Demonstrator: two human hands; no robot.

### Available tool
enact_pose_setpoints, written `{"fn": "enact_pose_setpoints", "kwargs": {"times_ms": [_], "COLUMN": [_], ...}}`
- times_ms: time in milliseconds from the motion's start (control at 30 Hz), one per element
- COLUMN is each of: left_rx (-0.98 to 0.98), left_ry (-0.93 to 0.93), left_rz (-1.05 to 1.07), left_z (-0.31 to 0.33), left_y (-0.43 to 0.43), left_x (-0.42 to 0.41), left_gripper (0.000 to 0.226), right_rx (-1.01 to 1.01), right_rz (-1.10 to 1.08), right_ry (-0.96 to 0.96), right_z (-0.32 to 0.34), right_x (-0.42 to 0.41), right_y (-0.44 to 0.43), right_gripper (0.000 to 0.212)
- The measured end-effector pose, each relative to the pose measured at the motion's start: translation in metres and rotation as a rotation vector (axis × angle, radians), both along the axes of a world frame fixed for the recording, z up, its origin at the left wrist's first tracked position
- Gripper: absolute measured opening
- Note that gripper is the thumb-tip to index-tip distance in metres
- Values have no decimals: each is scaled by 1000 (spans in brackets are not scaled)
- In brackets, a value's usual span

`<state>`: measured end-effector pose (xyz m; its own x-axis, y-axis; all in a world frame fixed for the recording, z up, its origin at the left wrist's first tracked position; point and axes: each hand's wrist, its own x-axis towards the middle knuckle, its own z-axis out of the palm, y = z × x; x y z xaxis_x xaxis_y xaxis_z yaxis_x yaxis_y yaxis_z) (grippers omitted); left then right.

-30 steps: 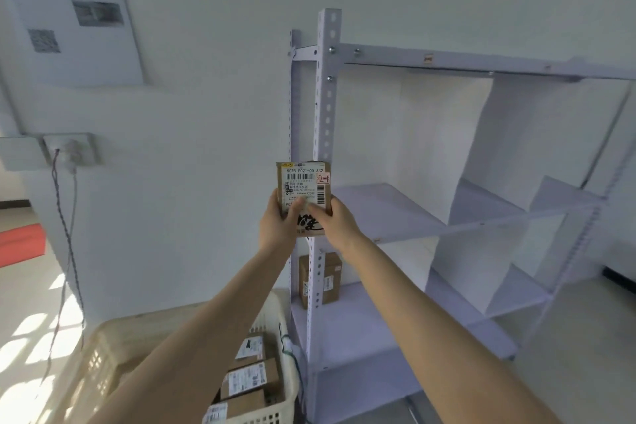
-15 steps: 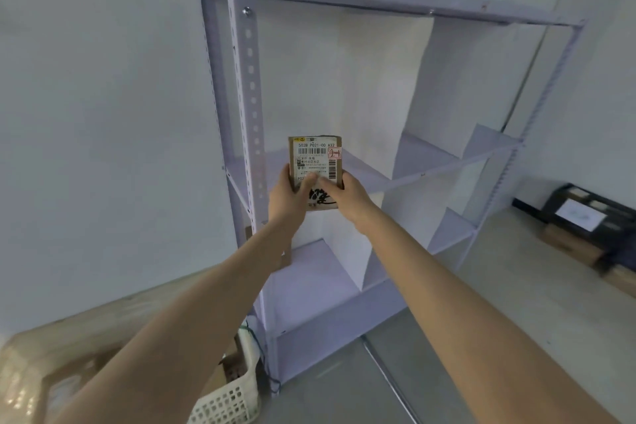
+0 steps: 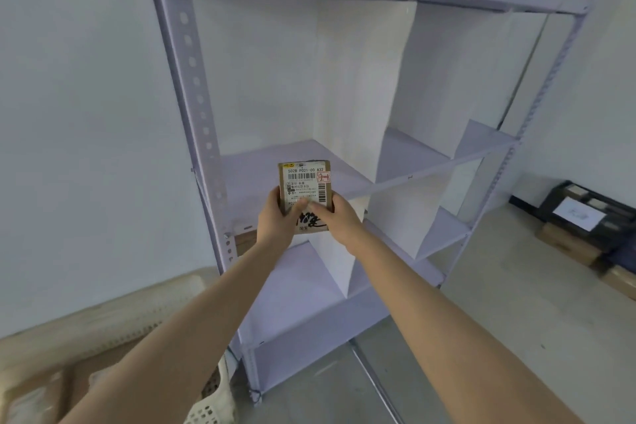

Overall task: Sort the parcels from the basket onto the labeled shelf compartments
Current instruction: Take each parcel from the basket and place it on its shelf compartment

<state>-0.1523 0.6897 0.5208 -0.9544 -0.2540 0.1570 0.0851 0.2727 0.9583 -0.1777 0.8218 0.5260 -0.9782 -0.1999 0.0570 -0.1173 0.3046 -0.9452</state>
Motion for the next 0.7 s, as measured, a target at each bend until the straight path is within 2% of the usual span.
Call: {"fn": "enact_pose_setpoints", "kwargs": {"times_ms": [167,367,700], "left_rx": [21,98,41], "left_ry": [-52,-145,-324], "left_rz": [84,191,204], "left_z": [-23,-72,-136], "left_y": [37,83,81], "left_x": [2,19,15], "left_gripper": [50,48,59], "right_rx": [55,148,245], "right_rz": [112,266,347], "right_ry": [-42,-116,-235], "right_z": [-22,-61,-127], "right_x": [-12,-21,-32], "right_y": [40,81,82], "right_gripper": [45,50,52]}}
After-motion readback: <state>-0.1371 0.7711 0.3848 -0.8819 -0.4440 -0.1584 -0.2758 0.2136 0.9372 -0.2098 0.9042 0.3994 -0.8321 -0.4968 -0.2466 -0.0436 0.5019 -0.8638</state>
